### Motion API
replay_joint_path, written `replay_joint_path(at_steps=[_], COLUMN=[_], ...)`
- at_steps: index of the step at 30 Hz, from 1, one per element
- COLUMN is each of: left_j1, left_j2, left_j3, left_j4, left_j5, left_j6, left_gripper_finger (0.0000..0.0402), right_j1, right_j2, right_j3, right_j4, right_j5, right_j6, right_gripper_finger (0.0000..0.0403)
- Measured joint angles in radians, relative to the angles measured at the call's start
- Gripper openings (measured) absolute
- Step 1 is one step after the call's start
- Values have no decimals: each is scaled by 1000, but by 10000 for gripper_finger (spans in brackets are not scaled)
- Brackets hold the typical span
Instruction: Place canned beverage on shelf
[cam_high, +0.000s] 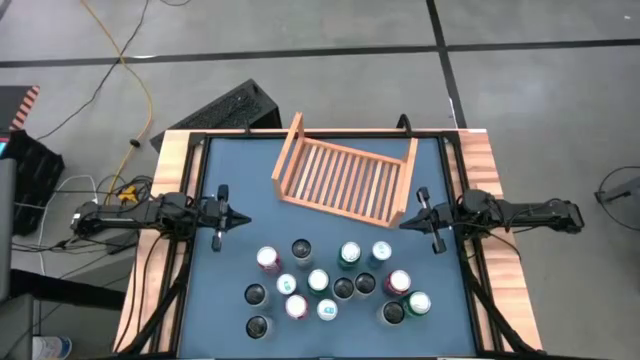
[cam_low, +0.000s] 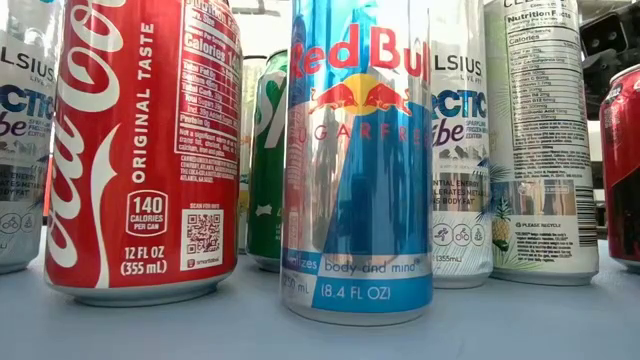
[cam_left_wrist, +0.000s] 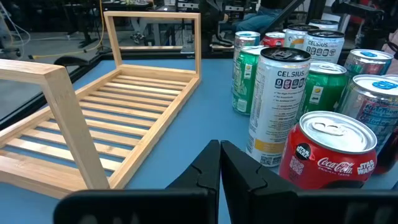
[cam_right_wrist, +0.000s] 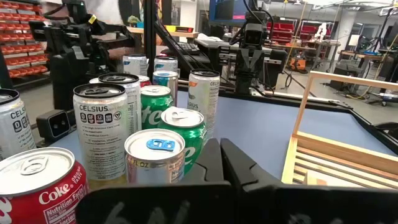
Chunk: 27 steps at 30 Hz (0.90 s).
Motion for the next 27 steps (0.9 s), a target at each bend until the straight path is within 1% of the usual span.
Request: replay_joint_path(at_steps=[24, 27], left_j1=[0, 0], left_j2=[0, 0], left_j3=[0, 0], left_j4=[1, 2], left_j5=[0, 0], left_j6=[0, -30], left_gripper_finger=[0, 0], right_j1=[0, 0], right_j2=[0, 0], right_j3=[0, 0], right_j4=[0, 0], right_j5=[0, 0], right_j6=[0, 0], right_gripper_finger=[0, 0])
